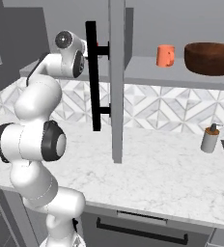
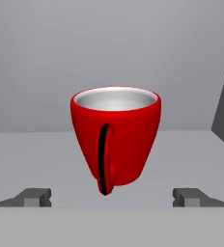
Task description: Gather all objects into one cabinet and sort the glasses and bowls to opposite sides.
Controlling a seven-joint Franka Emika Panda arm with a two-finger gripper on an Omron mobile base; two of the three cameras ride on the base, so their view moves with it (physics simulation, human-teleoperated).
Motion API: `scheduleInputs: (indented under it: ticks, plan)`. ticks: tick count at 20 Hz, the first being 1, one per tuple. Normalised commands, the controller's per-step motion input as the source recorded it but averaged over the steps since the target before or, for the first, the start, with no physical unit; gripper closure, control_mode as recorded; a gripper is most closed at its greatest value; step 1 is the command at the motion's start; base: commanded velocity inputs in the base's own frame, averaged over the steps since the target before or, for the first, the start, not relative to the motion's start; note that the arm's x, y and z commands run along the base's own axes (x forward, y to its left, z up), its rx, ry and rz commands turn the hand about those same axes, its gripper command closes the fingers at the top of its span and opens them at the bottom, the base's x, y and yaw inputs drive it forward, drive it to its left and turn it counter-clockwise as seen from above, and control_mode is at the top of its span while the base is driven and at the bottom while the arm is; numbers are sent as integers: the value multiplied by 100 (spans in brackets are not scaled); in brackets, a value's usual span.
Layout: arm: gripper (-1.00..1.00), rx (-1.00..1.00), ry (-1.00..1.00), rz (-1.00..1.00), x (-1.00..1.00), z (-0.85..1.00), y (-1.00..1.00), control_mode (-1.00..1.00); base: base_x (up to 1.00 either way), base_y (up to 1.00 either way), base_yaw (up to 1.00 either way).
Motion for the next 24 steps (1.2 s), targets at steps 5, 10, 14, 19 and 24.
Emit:
scheduleInputs:
  ticks: [5, 10, 14, 19, 24]
  plan:
    - [-100, 0, 2, 0, 8, 0, 0, -100, 0, 0, 0]
    - [-100, 0, 3, 0, 15, 0, 0, -100, 0, 0, 0]
    - [-100, 0, 1, 0, 11, 1, 0, -100, 0, 0, 0]
    - [-100, 0, 0, 0, 2, 0, 0, -100, 0, 0, 0]
    - [-100, 0, 0, 0, 0, 0, 0, -100, 0, 0, 0]
